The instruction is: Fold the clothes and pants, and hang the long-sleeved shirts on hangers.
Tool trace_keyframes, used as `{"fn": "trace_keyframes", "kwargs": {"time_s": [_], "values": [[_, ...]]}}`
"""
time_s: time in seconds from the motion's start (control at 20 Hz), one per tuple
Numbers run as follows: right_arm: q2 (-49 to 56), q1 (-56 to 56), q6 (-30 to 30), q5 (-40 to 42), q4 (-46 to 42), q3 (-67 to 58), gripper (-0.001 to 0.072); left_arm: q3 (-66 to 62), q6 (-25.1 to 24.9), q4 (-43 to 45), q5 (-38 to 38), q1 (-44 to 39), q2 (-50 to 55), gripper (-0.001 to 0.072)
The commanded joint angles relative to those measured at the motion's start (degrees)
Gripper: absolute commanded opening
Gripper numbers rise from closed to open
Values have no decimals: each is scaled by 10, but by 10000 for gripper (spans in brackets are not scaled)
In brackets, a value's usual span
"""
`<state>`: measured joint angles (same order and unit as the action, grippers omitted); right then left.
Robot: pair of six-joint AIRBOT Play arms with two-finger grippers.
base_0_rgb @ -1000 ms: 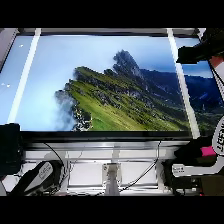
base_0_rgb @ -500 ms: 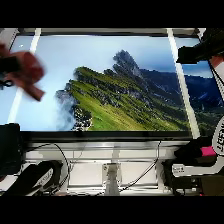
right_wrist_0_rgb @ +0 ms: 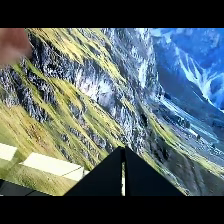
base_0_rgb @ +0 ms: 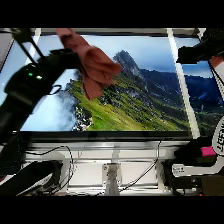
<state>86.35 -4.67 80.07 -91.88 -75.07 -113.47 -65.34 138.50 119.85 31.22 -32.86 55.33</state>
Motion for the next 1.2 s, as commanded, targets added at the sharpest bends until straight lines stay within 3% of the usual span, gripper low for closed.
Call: {"fn": "trace_keyframes", "kwargs": {"time_s": [0.0,0.2,0.45,0.5,0.55,0.6,1.15], "values": [[0,1,0,0,0,0,9,48,3,-89,-14,-18,26,17],[0,1,0,42,1,0,9,164,4,-95,0,-5,29,18],[0,1,0,88,22,0,9,233,4,-89,91,46,30,31],[0,1,0,89,29,0,9,233,3,-87,122,55,30,134],[0,1,0,89,32,0,9,233,3,-78,143,61,29,456],[0,1,0,90,33,0,9,233,4,-70,161,66,29,720],[0,1,0,111,64,0,9,233,2,87,389,73,-18,701]]}}
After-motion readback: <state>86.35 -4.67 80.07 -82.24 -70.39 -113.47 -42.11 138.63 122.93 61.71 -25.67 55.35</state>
